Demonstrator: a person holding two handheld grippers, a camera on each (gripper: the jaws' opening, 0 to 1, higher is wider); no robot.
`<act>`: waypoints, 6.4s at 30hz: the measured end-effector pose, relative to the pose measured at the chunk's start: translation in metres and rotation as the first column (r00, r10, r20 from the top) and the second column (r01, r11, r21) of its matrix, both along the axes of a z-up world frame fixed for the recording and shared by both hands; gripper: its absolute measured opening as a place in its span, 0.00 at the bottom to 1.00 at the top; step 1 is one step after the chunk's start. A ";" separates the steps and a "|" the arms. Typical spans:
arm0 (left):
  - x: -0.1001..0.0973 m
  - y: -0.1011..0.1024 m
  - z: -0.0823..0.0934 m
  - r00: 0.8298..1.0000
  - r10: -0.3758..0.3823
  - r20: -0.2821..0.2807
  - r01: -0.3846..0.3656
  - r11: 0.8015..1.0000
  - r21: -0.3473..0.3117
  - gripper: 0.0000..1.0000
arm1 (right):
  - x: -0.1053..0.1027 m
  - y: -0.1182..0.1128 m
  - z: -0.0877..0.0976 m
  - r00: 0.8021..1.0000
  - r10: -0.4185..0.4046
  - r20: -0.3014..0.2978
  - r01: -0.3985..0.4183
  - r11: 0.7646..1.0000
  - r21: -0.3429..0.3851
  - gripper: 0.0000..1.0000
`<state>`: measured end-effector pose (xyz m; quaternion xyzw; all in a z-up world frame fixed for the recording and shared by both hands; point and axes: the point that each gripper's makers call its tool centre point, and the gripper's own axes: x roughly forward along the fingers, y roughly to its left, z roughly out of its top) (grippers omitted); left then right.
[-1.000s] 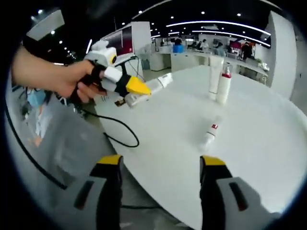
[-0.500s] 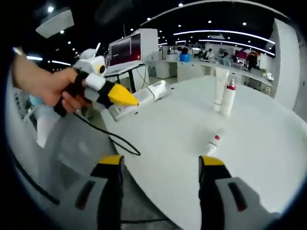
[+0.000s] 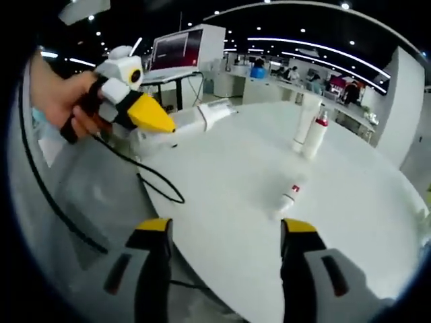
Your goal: Arrange the skincare products in the storage area until every visible bottle or jar stands upright without overlapping.
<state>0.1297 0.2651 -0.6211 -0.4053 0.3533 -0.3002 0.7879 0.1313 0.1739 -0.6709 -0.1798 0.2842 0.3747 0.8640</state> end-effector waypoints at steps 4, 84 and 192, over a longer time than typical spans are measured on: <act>-0.003 0.001 0.010 1.000 -0.013 0.023 0.015 0.998 -0.065 0.21 | -0.002 -0.002 -0.005 1.000 -0.004 -0.013 0.003 0.999 -0.034 0.67; 0.014 0.033 -0.019 0.985 0.174 -0.018 -0.170 0.977 0.133 0.07 | -0.026 -0.027 -0.090 0.855 0.405 -0.324 -0.492 0.832 -0.256 0.21; 0.040 0.079 -0.002 0.935 -0.061 0.348 -0.226 0.654 0.722 0.49 | 0.094 0.072 0.142 0.961 0.274 -0.023 -0.235 0.863 0.447 0.22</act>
